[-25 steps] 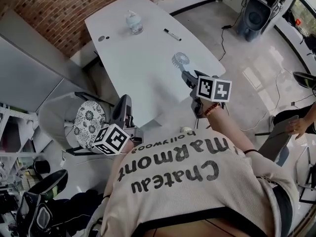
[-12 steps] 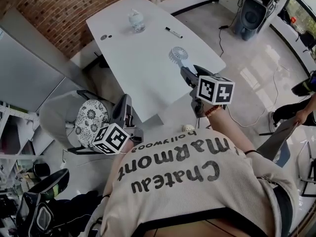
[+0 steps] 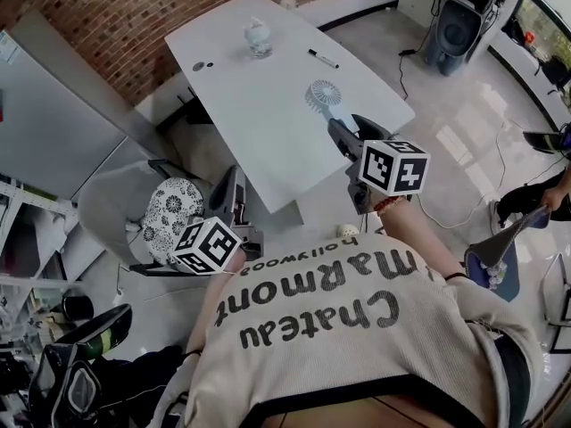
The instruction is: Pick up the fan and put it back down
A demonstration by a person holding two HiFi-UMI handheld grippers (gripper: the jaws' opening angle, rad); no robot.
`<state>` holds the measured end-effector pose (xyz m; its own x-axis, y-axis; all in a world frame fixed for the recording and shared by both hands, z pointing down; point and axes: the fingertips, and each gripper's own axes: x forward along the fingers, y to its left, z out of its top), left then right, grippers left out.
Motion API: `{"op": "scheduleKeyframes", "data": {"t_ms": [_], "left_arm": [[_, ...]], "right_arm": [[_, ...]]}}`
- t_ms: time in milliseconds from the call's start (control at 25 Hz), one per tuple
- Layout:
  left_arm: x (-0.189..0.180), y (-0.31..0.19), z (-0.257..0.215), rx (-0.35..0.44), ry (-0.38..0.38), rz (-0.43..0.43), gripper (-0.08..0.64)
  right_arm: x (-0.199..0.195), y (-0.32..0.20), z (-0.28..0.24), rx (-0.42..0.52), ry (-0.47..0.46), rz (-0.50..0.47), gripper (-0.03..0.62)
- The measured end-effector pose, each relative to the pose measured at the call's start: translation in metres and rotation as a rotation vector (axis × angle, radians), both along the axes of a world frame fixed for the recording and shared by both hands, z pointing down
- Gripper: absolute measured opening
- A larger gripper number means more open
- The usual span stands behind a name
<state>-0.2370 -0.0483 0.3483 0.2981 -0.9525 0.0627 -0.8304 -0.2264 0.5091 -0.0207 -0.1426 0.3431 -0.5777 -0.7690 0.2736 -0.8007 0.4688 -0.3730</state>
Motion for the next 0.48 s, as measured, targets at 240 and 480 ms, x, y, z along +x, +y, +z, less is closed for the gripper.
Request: {"op": "scheduleKeyframes", "data": {"t_ms": [240, 480], "left_arm": [[0.002, 0.003, -0.013, 0.017, 0.006, 0.0, 0.0], [-0.001, 0.011, -0.012, 0.021, -0.004, -0.028, 0.0]], "right_arm": [[-0.005, 0.006, -0.011, 0.001, -0.054, -0.013, 0.219], [-0.008, 0.008, -0.017, 0.004, -0.073, -0.032, 0.219]]}}
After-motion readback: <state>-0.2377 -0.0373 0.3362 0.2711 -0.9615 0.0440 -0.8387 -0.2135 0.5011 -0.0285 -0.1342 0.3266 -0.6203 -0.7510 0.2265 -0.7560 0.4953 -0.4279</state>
